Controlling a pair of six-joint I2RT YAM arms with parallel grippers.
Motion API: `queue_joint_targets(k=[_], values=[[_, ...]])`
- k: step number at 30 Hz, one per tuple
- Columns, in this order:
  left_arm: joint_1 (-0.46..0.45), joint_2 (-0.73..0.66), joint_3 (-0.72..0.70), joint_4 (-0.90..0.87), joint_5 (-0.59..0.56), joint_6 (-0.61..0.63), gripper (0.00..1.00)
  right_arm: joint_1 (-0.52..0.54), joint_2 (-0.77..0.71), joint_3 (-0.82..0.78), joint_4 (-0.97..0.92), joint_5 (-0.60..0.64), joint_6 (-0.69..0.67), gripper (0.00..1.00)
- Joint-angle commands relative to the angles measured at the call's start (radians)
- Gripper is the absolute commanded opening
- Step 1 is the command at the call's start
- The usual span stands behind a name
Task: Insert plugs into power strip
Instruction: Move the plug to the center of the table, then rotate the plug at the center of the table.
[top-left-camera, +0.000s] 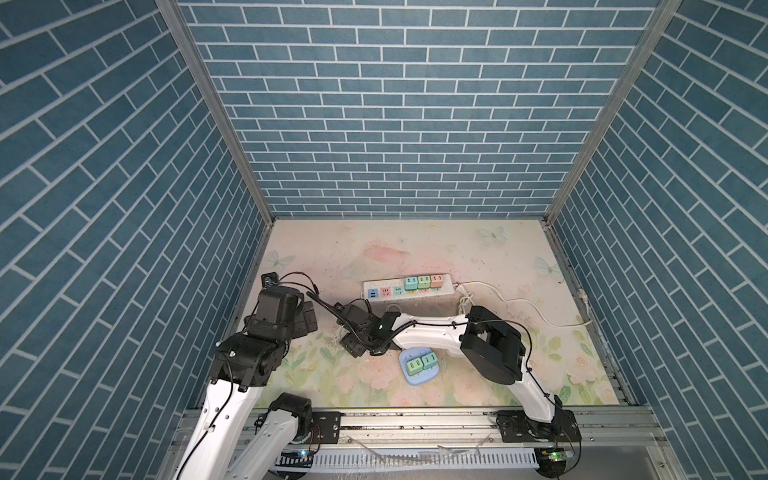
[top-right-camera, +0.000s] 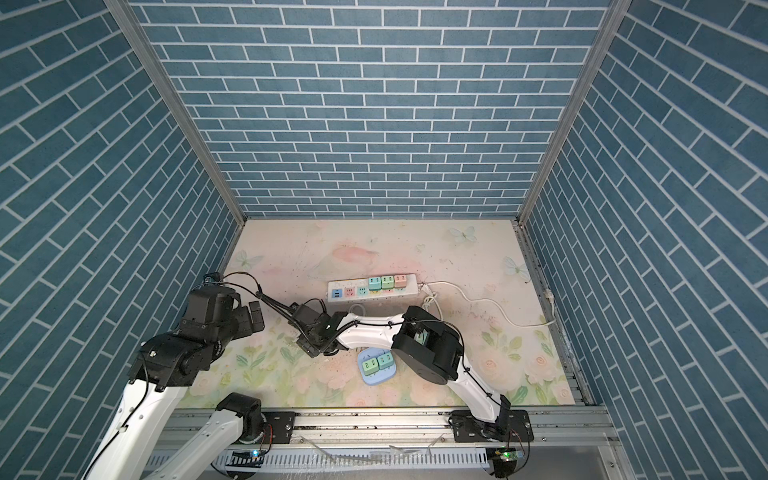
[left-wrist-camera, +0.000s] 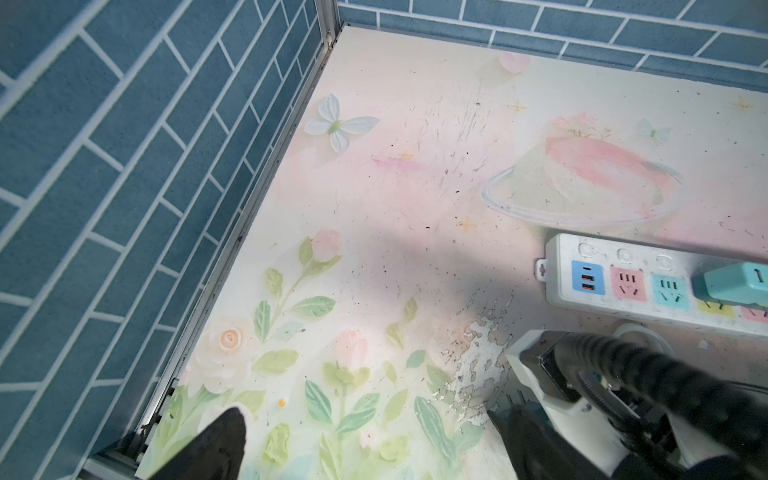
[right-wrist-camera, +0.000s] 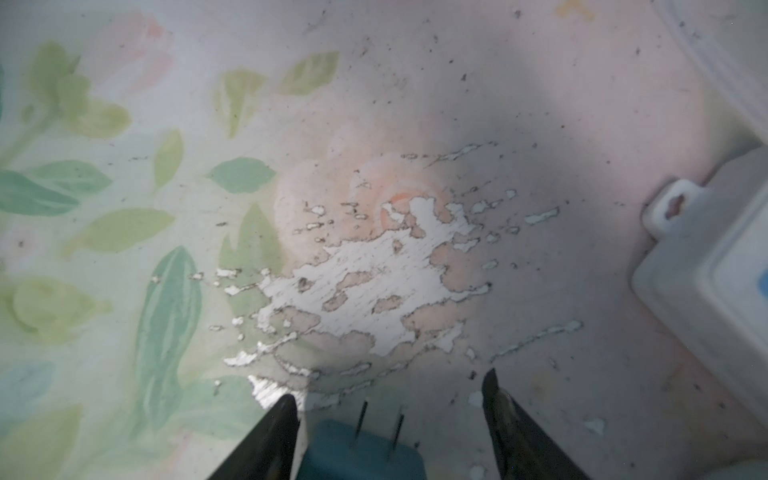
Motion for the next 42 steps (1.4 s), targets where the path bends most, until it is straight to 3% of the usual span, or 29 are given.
queue_joint_targets(k=[1,14,18,26,42], values=[[0.006,-0.004,-0.014,0.014,0.005,0.005,1.0,-0.028,-0.048,-0.049,0.009,0.04,0.001,0.73],[0.006,-0.007,-0.015,0.017,0.015,0.006,1.0,-0.104,-0.161,-0.198,0.071,0.028,0.038,0.73],[0.006,-0.008,-0.015,0.017,0.017,0.006,1.0,-0.104,-0.209,-0.255,0.089,-0.026,0.018,0.8],[0.006,-0.011,-0.015,0.019,0.02,0.007,1.0,-0.095,-0.246,-0.344,0.096,-0.124,0.031,0.8],[0.006,-0.019,-0.016,0.02,0.026,0.007,1.0,-0.035,-0.243,-0.348,0.12,-0.204,0.093,0.63]])
